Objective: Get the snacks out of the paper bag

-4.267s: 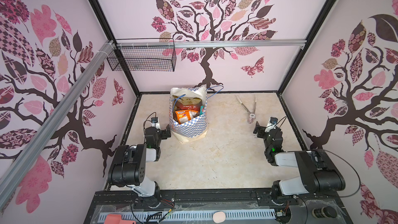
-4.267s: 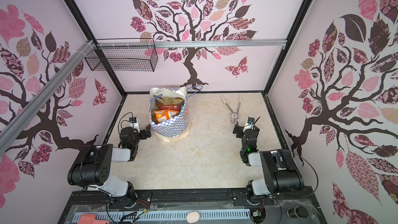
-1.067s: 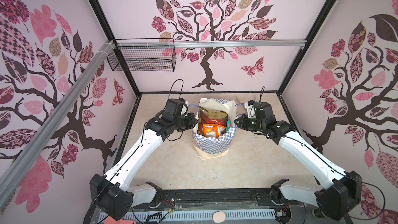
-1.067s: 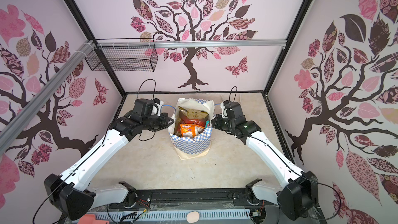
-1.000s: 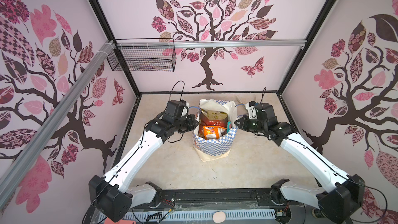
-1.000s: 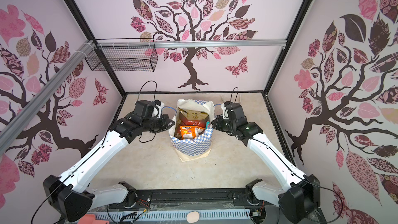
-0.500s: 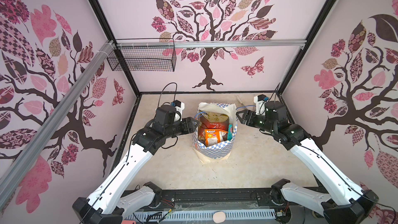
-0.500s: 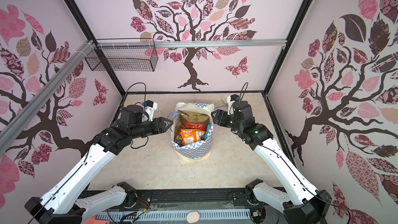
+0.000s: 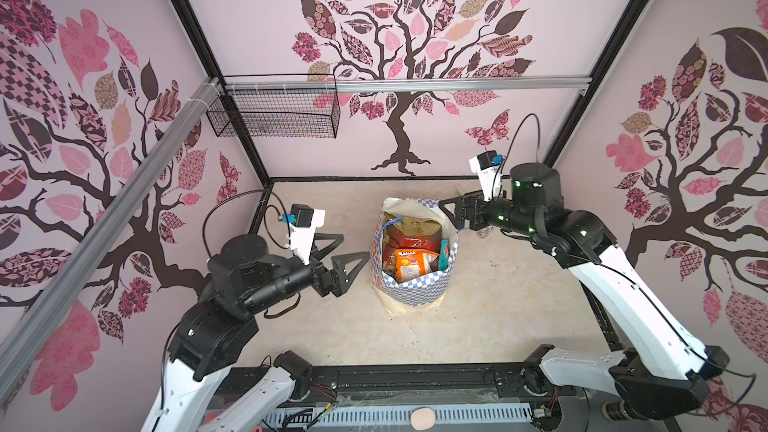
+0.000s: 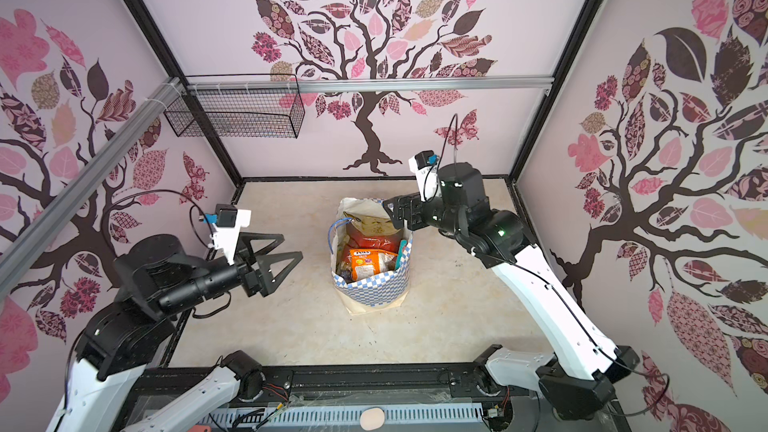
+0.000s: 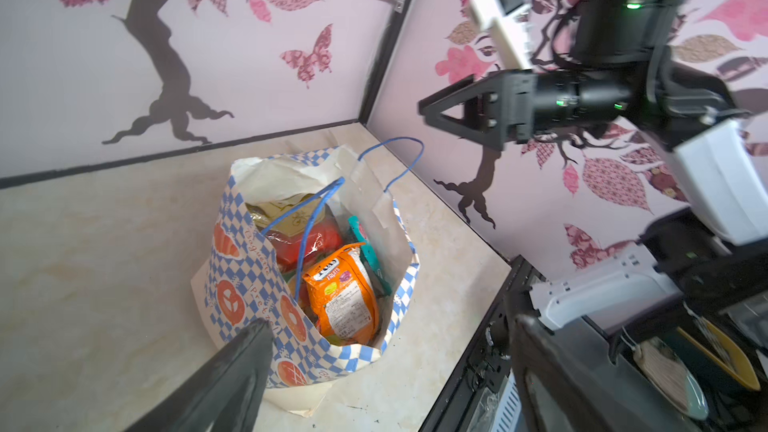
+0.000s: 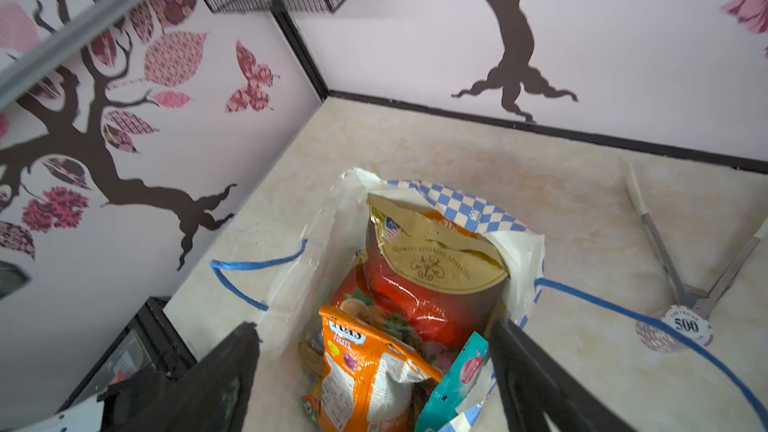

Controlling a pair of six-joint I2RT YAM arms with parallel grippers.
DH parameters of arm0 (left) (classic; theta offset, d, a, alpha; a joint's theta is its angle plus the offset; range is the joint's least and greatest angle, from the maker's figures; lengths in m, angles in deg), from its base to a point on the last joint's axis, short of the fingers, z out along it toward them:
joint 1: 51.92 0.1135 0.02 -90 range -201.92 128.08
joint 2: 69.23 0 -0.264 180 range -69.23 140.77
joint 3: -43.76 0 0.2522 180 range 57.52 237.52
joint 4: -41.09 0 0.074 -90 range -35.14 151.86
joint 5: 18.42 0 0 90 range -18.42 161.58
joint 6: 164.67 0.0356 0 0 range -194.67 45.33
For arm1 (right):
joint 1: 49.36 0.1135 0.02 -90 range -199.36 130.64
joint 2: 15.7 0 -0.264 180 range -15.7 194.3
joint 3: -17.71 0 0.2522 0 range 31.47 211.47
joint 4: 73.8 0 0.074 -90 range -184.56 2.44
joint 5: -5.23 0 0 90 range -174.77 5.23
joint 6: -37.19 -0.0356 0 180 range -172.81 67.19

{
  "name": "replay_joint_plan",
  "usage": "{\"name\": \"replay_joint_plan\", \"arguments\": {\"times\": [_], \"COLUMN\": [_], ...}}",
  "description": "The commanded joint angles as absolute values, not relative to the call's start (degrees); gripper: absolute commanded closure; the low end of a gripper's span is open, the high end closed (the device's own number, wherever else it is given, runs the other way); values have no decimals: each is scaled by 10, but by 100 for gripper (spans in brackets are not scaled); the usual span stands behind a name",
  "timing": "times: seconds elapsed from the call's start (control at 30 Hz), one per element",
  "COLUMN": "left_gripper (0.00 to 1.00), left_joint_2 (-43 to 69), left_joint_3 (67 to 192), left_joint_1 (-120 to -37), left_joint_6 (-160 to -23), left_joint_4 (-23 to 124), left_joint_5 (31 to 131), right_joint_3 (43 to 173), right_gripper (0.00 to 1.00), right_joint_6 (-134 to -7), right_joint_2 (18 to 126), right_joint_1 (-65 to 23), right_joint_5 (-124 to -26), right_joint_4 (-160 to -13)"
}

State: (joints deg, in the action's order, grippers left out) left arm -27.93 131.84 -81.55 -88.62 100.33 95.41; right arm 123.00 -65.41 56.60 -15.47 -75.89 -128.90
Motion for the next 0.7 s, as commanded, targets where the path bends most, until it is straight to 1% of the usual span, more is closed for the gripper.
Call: {"name": "replay_joint_plan", "arguments": {"times": [0.0, 0.1, 0.23, 0.5, 0.53, 0.57, 0.67], "left_gripper": [2, 1, 1, 1, 1, 1, 1], "left_joint_2": [-285, -281, -275, -269, -267, -265, -264], "left_joint_3": [1326, 1327, 1326, 1323, 1322, 1322, 1315], "left_joint_1": [-817, -817, -817, -817, -817, -817, -817], "left_joint_6": [-816, -790, -778, -773, -773, -774, -781], "left_joint_4": [1038, 1057, 1070, 1119, 1126, 1134, 1145], "left_joint_5": [1031, 1070, 1080, 1024, 1013, 1004, 989], "right_joint_3": [1240, 1234, 1228, 1209, 1210, 1210, 1204], "right_gripper": [10, 8, 8, 5, 5, 1, 0], "right_joint_6": [-616, -591, -585, -559, -557, -557, -555], "right_joint_2": [596, 622, 665, 724, 732, 739, 755], "right_joint_1": [-134, -108, -89, -55, -54, -54, -53], "right_joint_5": [-710, -714, -722, -752, -757, -765, -776], "right_joint_4": [-1350, -1357, -1362, -1345, -1346, -1347, -1348]}}
